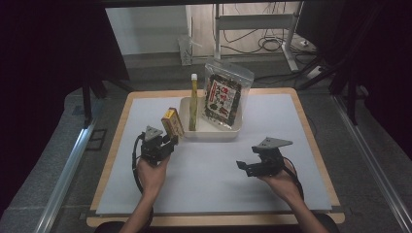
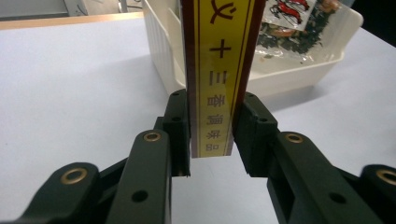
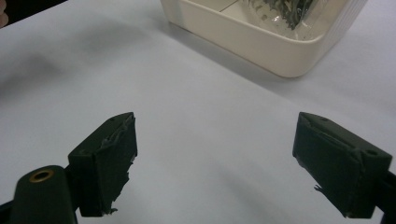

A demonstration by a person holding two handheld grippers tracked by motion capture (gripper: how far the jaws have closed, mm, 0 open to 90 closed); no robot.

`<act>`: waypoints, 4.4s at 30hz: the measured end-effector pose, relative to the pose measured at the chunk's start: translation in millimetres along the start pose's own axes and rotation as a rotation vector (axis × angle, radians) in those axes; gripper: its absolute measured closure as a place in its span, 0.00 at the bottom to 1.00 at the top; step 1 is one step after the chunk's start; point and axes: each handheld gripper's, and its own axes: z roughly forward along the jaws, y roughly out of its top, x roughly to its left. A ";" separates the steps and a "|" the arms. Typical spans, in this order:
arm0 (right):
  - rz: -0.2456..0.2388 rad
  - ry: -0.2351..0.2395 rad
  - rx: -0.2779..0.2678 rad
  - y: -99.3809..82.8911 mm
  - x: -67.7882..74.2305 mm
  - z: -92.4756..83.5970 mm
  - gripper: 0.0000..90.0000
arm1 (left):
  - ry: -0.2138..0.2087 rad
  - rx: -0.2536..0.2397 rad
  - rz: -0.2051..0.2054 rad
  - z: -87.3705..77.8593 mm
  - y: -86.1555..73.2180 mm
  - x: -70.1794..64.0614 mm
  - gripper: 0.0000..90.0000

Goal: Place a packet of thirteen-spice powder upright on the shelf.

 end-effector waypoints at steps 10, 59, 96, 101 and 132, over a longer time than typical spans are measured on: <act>0.008 -0.022 0.021 -9.1 -7.8 2.0 0.16 | 0.022 -0.025 -0.006 9.7 9.9 -1.2 0.76; -0.014 -0.016 0.055 -10.6 -5.5 5.5 0.17 | 0.247 -0.057 0.011 75.7 22.4 -26.2 0.76; -0.017 -0.010 0.062 -10.8 -4.3 7.5 0.17 | 0.239 -0.067 0.021 84.7 14.0 -25.7 0.76; -0.018 -0.009 0.061 -10.8 -4.2 6.7 0.17 | 0.223 -0.048 0.020 89.9 9.9 -23.7 0.76; -0.031 -0.015 0.062 -11.3 -4.9 6.4 0.17 | 0.101 -0.038 0.035 61.6 6.9 -15.0 0.36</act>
